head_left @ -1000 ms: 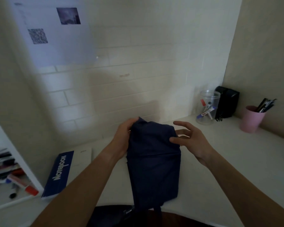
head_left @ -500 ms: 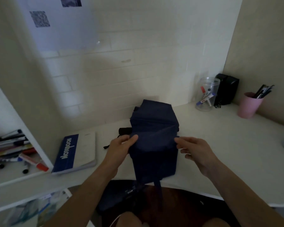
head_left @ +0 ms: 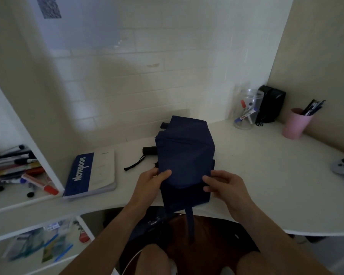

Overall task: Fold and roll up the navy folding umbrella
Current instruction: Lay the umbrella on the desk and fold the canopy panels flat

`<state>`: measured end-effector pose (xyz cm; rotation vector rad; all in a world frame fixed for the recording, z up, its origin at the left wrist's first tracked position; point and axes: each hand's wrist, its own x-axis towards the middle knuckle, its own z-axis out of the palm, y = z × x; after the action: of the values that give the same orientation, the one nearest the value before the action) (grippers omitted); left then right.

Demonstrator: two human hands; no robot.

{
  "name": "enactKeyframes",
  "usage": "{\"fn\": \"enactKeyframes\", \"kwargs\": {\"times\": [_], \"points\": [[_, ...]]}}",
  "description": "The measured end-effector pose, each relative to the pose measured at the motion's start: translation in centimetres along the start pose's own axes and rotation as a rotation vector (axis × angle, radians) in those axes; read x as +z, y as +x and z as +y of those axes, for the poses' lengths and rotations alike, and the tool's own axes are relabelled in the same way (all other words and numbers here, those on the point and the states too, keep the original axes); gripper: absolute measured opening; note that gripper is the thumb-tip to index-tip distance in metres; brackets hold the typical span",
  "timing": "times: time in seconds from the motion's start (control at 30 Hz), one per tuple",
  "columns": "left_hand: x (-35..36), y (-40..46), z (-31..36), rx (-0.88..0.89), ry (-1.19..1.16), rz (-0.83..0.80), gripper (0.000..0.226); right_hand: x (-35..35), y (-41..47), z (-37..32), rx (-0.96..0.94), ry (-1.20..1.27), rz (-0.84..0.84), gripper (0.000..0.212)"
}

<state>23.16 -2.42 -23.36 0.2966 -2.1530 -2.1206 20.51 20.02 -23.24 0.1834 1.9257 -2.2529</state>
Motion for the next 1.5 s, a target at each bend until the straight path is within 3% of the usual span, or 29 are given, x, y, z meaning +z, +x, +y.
{"fn": "enactKeyframes", "kwargs": {"times": [0.17, 0.3, 0.33, 0.4, 0.5, 0.6, 0.67, 0.77, 0.83, 0.93, 1.07, 1.17, 1.3, 1.5], "points": [[-0.3, -0.6, -0.8, 0.042, 0.016, 0.015, 0.017, -0.5, -0.2, 0.9, -0.004, 0.204, 0.0, 0.019], [-0.3, -1.0, -1.0, -0.043, -0.119, -0.044, 0.022, -0.4, -0.4, 1.4, 0.035, 0.256, -0.051, 0.018], [-0.3, -1.1, -1.0, -0.067, -0.148, -0.063, 0.022, -0.4, -0.5, 1.4, 0.033, 0.231, -0.072, 0.022], [-0.2, -1.2, -1.2, -0.082, -0.165, -0.088, 0.022, -0.7, -0.3, 1.9, -0.051, -0.041, -0.05, 0.031], [-0.4, -1.0, -1.4, -0.075, -0.169, -0.043, 0.026, -1.1, -0.2, 2.5, -0.22, -0.378, 0.053, 0.013], [-0.7, -0.6, -1.7, -0.073, -0.173, 0.003, 0.031, -1.8, -0.1, 2.4, -0.312, -0.369, 0.091, 0.009], [-0.8, -0.5, -1.9, -0.069, -0.166, 0.01, 0.032, -1.9, -0.1, 2.3, -0.328, -0.36, 0.06, 0.017], [-0.5, -0.7, -1.9, -0.058, -0.162, -0.002, 0.032, -1.1, 0.4, 2.5, -0.476, -0.679, 0.035, 0.043], [-0.4, -0.8, -1.9, -0.036, -0.148, 0.0, 0.032, -0.3, 0.8, 2.4, -0.591, -0.748, 0.056, 0.03], [-0.6, -1.0, -1.7, 0.049, -0.091, 0.046, 0.026, -0.6, 1.1, 2.1, -0.665, -0.661, 0.05, 0.016], [-0.9, -1.7, -1.7, 0.127, -0.011, 0.039, 0.022, -1.6, 0.4, 2.0, -0.515, -0.504, -0.054, 0.025], [-0.7, -2.1, -1.6, 0.138, 0.003, 0.012, 0.028, -1.2, -0.8, 1.4, -0.323, -0.359, -0.086, 0.019], [-0.3, -2.5, -2.1, 0.129, 0.044, 0.014, 0.04, 0.1, -1.3, 0.9, -0.016, -0.063, -0.037, 0.025], [-1.0, -2.6, -3.6, 0.177, 0.245, 0.135, 0.049, 0.2, -1.1, 0.7, 0.279, 0.277, 0.058, 0.026]]}}
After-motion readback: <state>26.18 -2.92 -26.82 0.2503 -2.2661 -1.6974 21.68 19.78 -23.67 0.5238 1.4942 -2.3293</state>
